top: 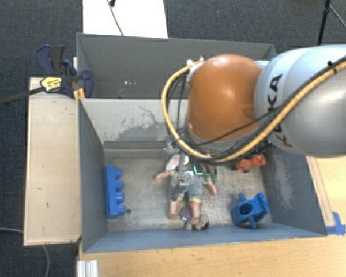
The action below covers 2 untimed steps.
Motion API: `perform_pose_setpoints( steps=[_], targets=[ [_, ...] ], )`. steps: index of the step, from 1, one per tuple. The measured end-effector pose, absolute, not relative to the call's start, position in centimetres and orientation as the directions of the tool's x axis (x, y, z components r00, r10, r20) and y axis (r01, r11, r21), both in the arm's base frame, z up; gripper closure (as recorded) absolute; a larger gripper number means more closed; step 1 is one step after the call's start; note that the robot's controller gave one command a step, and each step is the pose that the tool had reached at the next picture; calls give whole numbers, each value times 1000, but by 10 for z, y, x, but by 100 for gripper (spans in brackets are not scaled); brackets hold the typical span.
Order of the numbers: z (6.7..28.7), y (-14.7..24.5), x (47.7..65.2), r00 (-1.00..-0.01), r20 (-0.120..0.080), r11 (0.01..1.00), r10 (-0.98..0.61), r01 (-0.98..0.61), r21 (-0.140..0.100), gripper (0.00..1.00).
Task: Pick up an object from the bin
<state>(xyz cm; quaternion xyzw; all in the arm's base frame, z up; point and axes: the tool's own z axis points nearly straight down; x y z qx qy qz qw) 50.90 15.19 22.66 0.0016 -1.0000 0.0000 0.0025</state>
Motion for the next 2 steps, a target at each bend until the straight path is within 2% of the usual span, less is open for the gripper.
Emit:
perform_pose_setpoints(
  steps=[1, 2],
  targets=[
    [230, 151, 511, -1000, -3, 1000, 1, 1, 1, 0],
    [179, 151, 516, -1000, -9, 1000, -19, -19, 3, 0]
  ],
)
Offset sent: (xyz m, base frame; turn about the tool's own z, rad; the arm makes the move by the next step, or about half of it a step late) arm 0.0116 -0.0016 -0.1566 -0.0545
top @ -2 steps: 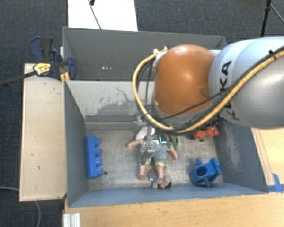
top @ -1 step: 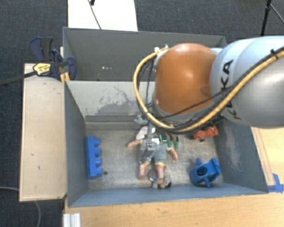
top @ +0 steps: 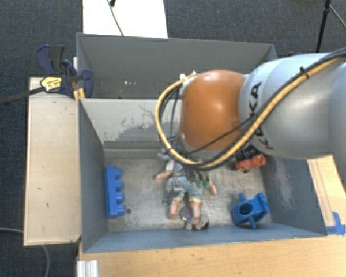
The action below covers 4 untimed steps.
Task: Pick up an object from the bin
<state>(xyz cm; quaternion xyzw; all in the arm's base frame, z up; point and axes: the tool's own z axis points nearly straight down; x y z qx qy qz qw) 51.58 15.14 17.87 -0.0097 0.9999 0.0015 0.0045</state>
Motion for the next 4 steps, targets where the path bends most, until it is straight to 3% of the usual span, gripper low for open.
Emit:
perform_pose_setpoints(
  steps=[1, 2, 3, 4],
  targets=[
    [118, 143, 517, -994, -7, 994, -110, -110, 1, 0],
    [83, 113, 535, -984, -5, 984, -180, -180, 9, 0],
    [82, 83, 522, -958, -20, 958, -288, -288, 6, 0],
    [89, 58, 536, -954, 3, 954, -301, -301, 2, 0]
  ],
)
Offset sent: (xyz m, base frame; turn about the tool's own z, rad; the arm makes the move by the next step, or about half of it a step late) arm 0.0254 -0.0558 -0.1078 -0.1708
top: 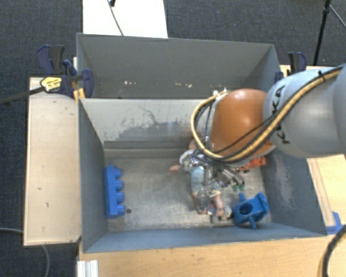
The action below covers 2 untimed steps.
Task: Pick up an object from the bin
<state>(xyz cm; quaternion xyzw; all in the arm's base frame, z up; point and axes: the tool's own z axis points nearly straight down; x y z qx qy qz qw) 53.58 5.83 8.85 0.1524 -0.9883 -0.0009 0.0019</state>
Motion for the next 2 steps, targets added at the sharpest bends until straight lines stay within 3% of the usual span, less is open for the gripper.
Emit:
perform_pose_setpoints(
  steps=[1, 2],
  targets=[
    [80, -37, 511, -763, -1, 763, -646, -646, 8, 100],
    [79, -41, 510, -766, 2, 766, -643, -643, 4, 0]
  ],
)
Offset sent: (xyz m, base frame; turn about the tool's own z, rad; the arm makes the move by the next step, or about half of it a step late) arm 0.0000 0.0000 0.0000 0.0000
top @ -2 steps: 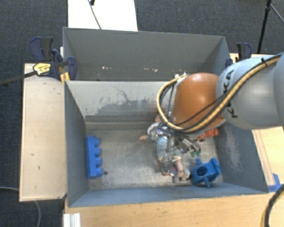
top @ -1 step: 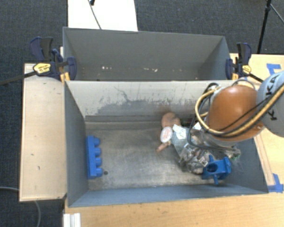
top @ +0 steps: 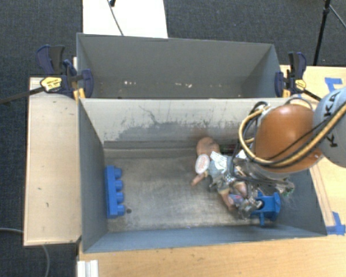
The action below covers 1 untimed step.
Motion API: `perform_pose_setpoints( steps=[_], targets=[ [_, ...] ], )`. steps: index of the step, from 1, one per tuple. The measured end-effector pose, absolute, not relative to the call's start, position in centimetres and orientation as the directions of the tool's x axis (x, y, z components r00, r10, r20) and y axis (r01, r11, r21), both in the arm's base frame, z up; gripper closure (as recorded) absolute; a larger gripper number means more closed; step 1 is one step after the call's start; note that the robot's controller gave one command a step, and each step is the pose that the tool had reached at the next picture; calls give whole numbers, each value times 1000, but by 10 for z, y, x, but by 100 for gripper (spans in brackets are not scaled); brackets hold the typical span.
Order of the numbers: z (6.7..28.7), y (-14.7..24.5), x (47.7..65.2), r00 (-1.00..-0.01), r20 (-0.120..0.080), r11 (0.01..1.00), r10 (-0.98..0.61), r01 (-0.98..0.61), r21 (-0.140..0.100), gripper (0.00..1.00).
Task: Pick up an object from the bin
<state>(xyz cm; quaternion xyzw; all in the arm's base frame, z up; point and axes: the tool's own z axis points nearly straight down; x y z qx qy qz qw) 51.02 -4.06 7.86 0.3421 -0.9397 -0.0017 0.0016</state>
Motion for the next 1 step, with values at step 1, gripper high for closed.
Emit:
perform_pose_setpoints(
  steps=[1],
  targets=[
    [78, -41, 510, -770, 4, 770, -638, -638, 5, 100]
  ],
)
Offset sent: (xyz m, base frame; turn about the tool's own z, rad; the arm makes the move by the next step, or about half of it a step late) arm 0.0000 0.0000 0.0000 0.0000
